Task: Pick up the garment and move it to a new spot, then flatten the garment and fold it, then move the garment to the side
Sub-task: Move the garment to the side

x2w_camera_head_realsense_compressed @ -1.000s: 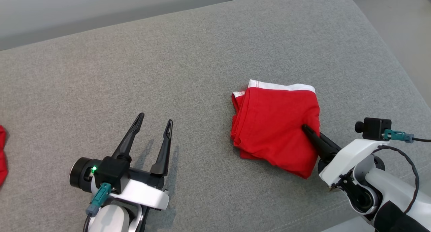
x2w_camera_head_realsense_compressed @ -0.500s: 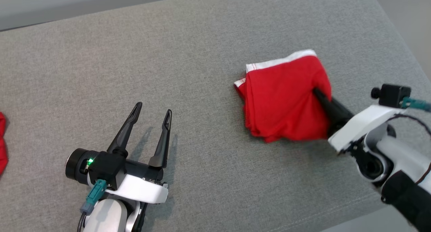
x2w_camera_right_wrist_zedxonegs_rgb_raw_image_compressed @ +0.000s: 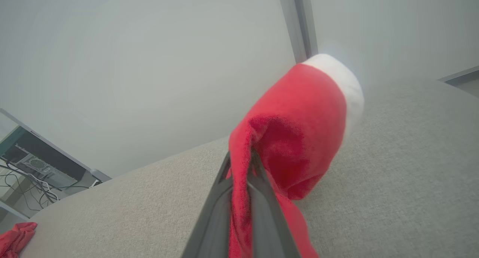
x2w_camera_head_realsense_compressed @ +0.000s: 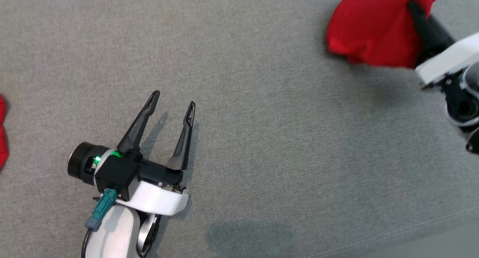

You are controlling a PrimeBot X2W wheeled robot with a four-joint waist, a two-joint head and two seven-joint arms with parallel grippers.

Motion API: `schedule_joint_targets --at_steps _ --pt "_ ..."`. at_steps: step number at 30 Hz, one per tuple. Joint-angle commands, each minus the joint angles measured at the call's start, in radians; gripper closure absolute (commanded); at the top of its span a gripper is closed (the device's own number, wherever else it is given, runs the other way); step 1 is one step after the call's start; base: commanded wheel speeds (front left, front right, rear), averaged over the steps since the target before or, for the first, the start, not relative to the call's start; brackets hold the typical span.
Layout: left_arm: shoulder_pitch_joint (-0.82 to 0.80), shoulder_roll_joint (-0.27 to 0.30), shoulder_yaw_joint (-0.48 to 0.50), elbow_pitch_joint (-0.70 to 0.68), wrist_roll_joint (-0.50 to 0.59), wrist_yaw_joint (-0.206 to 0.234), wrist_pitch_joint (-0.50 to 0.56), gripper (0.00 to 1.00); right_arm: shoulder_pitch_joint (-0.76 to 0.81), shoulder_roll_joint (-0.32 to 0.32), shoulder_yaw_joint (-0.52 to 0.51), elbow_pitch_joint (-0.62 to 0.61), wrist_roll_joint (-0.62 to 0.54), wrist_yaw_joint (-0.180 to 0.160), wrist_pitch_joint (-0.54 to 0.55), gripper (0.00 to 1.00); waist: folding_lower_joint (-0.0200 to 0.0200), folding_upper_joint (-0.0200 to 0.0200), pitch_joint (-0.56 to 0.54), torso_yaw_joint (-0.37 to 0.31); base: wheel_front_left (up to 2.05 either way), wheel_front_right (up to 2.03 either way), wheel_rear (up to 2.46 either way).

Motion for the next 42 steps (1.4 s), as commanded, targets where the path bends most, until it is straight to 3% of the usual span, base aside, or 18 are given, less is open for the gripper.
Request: schedule_joint_targets --at_steps 1,13,27,33,42 --pt "-0.038 0.015 0.021 -0.031 0.011 -0.008 -0.006 0.00 -0.020 -0.027 -0.015 -0.002 0.009 0.004 0.000 1.00 0.0000 0.0000 0.038 0.017 0.00 0.00 0.00" --pt "-0.099 0.051 -0.010 -0.048 0.032 -0.018 -0.006 0.00 -0.206 -0.109 -0.064 0.111 0.022 0.004 -0.005 1.00 0.0000 0.0000 0.145 0.072 0.00 0.00 0.00" --pt "-0.099 0.082 -0.048 -0.086 0.041 -0.023 0.031 0.00 -0.236 -0.202 -0.195 0.178 -0.051 0.004 -0.015 1.00 0.0000 0.0000 0.189 0.076 0.00 0.00 0.00" --pt "-0.103 0.098 -0.055 -0.115 0.047 -0.023 0.053 0.00 -0.200 -0.185 -0.307 0.200 -0.133 0.004 -0.015 1.00 0.0000 0.0000 0.210 0.054 0.00 0.00 0.00" --pt "-0.101 0.120 -0.061 -0.141 0.044 -0.024 0.082 0.00 -0.056 -0.100 -0.414 0.277 -0.188 0.004 -0.016 1.00 0.0000 0.0000 0.219 0.016 0.00 0.00 0.00"
